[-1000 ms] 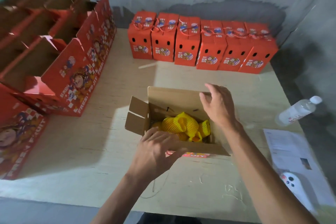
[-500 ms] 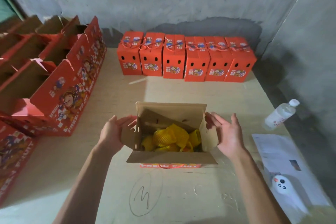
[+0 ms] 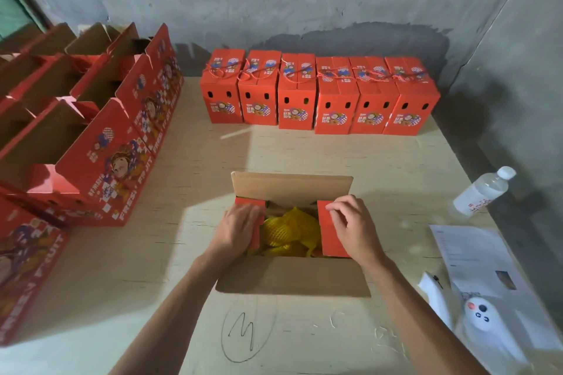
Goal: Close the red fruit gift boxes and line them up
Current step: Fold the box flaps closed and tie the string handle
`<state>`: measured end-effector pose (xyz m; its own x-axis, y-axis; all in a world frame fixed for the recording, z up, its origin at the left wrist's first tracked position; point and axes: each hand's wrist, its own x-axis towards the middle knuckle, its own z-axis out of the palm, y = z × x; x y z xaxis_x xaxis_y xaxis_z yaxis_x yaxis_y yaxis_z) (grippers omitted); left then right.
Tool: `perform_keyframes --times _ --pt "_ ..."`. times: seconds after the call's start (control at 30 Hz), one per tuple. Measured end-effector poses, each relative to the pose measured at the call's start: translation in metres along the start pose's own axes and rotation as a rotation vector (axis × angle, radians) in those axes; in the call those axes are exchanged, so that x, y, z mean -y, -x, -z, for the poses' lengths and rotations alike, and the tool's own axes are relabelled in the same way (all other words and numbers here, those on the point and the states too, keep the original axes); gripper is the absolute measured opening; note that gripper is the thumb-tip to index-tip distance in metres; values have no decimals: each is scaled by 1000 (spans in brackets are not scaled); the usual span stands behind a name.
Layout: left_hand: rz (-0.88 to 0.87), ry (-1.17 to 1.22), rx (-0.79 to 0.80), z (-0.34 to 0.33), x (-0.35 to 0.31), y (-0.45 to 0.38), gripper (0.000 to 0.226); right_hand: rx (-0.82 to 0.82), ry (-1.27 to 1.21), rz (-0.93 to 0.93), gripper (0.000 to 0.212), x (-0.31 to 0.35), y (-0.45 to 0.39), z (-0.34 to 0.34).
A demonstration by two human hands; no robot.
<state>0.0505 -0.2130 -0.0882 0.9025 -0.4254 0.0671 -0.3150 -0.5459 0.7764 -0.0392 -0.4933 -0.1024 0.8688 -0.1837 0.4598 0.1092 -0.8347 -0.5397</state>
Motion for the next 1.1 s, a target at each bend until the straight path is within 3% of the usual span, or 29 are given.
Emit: perform_keyframes --times 0.1,0.17,0.37,0.53,0.6,0.67,0.8,0.93,1.1 --pt "-178 -274 32 -7 15 5 33 -113 29 -64 11 -3 5 -2" --pt "-233 -301 23 -9 15 4 28 -159 52 -111 25 -4 8 -3" --pt "-51 -153 -163 -13 9 6 29 -45 -12 -240 79 4 8 -2" --pt "133 -44 -322 -15 6 13 64 -108 10 -244 69 8 9 1" --pt "147 9 -340 -14 5 14 86 -112 12 -247 55 9 8 2" --pt "129 1 -346 -13 2 15 100 -121 4 -261 57 9 10 5" --pt "63 -20 -369 -10 1 20 74 -62 -44 -257 71 12 23 12" --pt "-76 -93 -265 -8 4 17 74 18 -45 -251 73 11 27 13" --pt "-144 -214 -191 9 9 7 49 76 -10 -239 80 7 22 16"
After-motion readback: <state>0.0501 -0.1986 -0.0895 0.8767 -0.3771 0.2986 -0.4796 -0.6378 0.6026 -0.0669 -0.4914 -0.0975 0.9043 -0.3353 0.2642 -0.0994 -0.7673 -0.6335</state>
